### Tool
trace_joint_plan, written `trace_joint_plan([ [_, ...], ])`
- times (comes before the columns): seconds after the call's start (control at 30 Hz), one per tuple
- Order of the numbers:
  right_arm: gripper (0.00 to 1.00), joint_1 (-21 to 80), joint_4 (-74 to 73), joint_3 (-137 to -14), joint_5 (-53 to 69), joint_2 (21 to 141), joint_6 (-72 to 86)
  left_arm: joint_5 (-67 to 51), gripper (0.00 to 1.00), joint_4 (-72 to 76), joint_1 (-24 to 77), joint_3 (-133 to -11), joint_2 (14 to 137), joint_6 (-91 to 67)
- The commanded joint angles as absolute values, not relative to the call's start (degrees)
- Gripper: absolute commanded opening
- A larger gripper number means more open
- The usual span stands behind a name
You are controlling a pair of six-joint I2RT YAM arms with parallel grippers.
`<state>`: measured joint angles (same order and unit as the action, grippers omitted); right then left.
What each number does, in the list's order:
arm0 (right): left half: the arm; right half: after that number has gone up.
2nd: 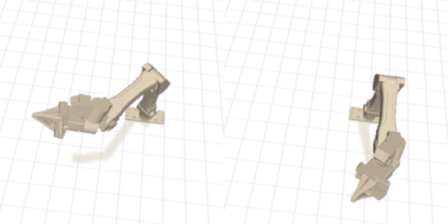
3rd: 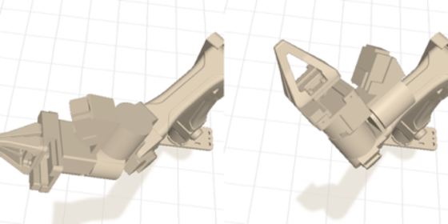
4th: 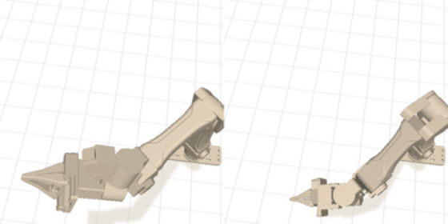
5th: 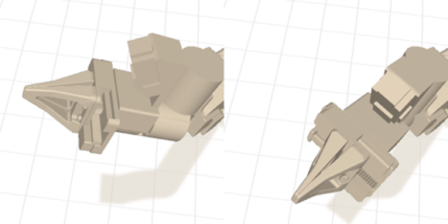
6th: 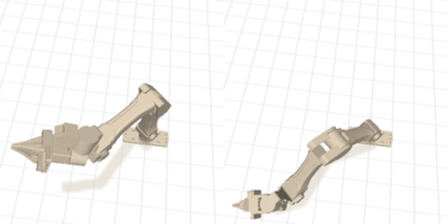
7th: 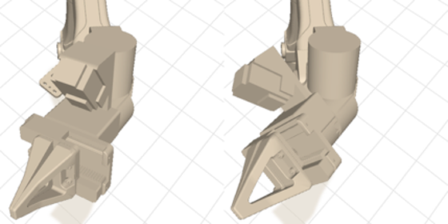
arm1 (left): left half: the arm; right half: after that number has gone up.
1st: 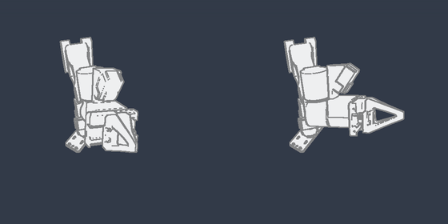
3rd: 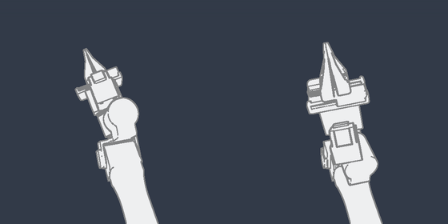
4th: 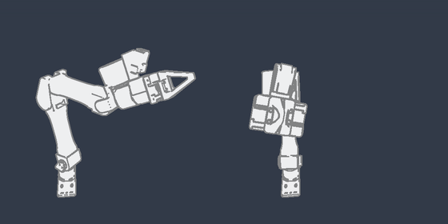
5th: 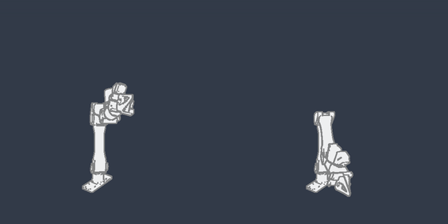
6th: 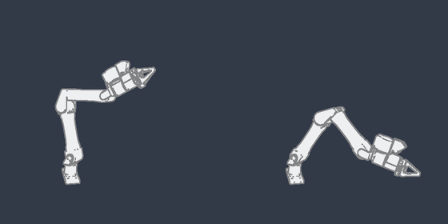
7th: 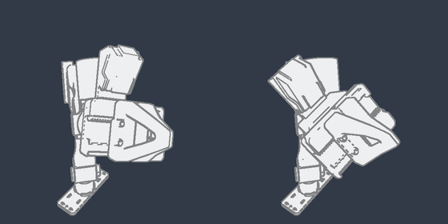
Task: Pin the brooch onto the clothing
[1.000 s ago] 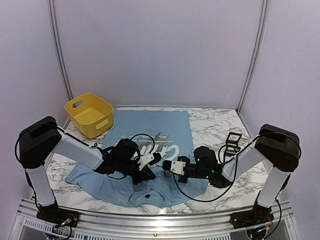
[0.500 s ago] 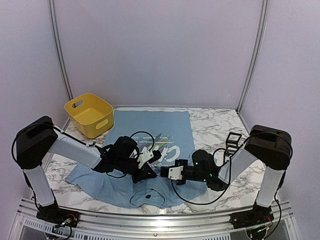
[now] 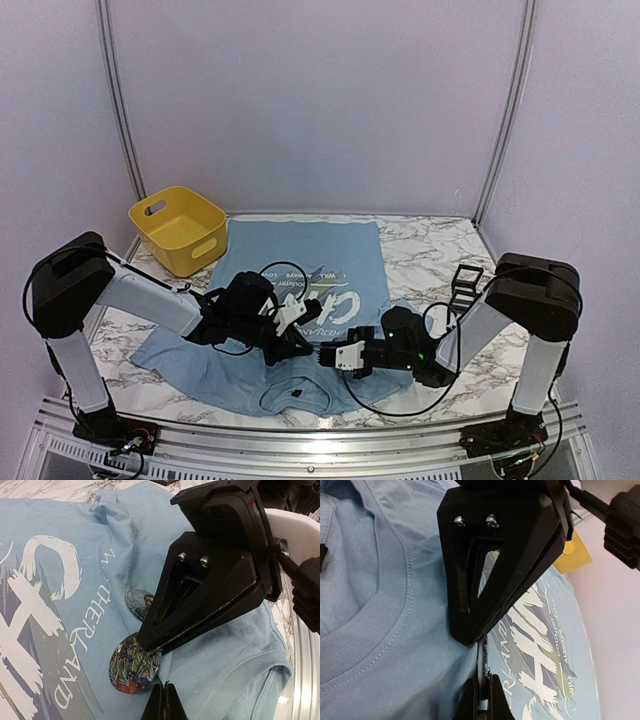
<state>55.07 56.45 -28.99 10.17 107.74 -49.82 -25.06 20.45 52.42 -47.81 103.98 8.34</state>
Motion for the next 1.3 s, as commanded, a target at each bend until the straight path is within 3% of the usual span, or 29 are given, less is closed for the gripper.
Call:
trace_joint_plan([
  [0.0,0.0,55.97,55.23,-28.78,10.87,107.65,-50.17,-26.06,0.0,21.71,51.95,-48.6,101.78,8.4],
  [0.8,0.0,54.26,62.01,-26.86,26.3,105.11,-29.58,-23.71,0.0,21.7,51.34,-47.38,101.78,9.93],
  [1.27,0.0,51.52,66.72,-26.88,31.83,105.98,-24.83,-23.82,0.45,22.15,51.0,-45.38,98.12,15.58],
])
